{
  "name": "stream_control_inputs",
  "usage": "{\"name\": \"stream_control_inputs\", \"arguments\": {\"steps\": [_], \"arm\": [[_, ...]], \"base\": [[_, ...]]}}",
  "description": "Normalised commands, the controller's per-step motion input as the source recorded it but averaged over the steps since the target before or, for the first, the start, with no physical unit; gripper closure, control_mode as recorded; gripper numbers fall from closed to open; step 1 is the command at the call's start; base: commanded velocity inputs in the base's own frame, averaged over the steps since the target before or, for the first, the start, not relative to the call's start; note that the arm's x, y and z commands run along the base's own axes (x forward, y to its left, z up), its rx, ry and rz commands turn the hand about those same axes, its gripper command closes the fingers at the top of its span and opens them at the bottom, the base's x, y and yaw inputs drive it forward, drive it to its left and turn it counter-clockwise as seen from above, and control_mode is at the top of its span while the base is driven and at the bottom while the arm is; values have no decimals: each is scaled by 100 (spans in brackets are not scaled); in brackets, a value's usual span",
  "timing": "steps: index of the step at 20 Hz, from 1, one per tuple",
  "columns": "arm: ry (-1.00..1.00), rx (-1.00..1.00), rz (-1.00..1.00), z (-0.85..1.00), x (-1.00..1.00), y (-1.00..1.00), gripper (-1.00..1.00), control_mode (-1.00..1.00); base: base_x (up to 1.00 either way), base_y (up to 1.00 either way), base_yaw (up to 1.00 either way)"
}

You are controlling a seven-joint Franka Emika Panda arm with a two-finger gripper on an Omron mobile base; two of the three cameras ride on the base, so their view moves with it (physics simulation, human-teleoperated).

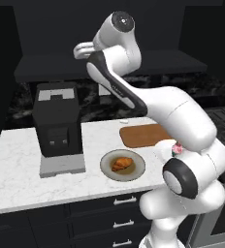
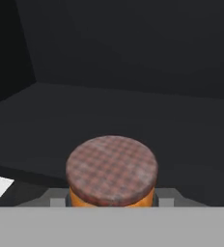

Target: From the different types of pastries on the counter, select a croissant and place it on the cutting board. Then retrieve a jar of jam from the cabinet and place it alongside the croissant on the cutting board.

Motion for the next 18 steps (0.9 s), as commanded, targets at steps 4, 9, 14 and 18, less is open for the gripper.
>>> {"name": "stream_control_inputs", "arguments": {"steps": [4,9,14,18], "arm": [[0,2,1,0,-100,-56,100,-100],[4,5,0,0,-100,-41,100,-100],[8,3,1,0,-100,-31,100,-100],[8,1,6,-11,-100,-39,100,-100]], "base": [[0,0,0],[0,0,0],[0,0,0],[0,0,0]]}}
